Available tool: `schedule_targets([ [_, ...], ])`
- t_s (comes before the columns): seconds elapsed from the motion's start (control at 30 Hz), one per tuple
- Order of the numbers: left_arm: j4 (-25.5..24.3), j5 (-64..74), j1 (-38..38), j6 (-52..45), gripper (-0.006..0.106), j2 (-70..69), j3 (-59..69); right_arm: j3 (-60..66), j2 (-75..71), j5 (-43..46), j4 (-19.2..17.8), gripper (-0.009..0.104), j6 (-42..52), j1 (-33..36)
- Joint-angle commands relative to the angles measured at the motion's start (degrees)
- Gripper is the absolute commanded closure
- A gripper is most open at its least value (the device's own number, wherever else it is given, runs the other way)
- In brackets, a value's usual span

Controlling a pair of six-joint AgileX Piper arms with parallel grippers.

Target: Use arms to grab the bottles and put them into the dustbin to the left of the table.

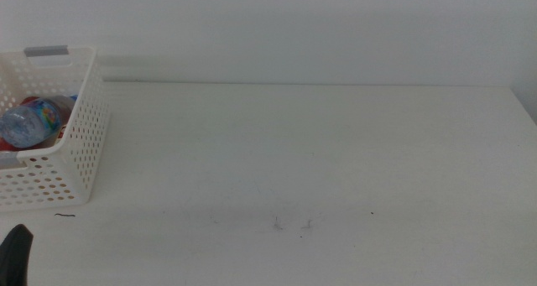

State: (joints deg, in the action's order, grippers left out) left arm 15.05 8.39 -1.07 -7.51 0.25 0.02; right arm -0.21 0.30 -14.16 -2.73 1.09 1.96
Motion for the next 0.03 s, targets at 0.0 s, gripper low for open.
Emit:
schedule_targets([
  [0.0, 0.4, -0.4, -0.1, 0.3, 0.007, -0.2, 0.0, 0.2, -0.3, 0.6, 0.0, 0.002, 0.2, -0.4],
])
